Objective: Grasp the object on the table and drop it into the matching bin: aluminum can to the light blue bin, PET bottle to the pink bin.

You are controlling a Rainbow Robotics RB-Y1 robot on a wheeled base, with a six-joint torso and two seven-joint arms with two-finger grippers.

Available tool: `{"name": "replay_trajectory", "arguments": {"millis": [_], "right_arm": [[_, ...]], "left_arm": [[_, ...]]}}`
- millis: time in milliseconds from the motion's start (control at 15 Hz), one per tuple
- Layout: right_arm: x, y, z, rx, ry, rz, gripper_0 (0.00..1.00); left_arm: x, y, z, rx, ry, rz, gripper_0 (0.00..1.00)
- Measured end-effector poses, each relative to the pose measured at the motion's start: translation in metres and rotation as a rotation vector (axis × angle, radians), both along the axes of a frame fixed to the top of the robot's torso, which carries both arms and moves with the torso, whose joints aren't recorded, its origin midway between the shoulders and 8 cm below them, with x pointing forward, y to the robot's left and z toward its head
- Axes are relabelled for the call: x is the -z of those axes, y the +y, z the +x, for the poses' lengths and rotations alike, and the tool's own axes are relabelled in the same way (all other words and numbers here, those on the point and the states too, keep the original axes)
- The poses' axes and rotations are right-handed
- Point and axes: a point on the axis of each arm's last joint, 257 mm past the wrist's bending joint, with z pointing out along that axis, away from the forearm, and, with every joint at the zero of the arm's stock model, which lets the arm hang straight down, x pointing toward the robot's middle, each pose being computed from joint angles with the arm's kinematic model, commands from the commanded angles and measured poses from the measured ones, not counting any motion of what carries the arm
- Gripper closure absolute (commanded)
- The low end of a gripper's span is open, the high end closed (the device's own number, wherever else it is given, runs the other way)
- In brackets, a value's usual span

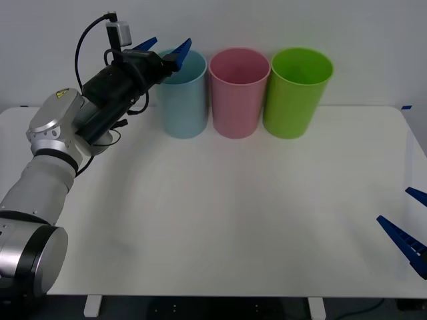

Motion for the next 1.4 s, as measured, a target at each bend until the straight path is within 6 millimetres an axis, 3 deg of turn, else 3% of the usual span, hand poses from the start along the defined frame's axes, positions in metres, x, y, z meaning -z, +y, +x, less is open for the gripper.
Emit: {"name": "replay_trajectory", "arguments": {"millis": [733,1400], "right_arm": [[0.0,0.0,0.0,0.0,0.0,0.0,0.0],[0.0,0.0,0.0,0.0,0.0,0.0,0.0]], "left_arm": [[0.033,0.059,-0.093,0.125,-0.081,0.033,0.0],[0.056,0.115,-0.179,0.092,-0.147,0.197,0.0]]}}
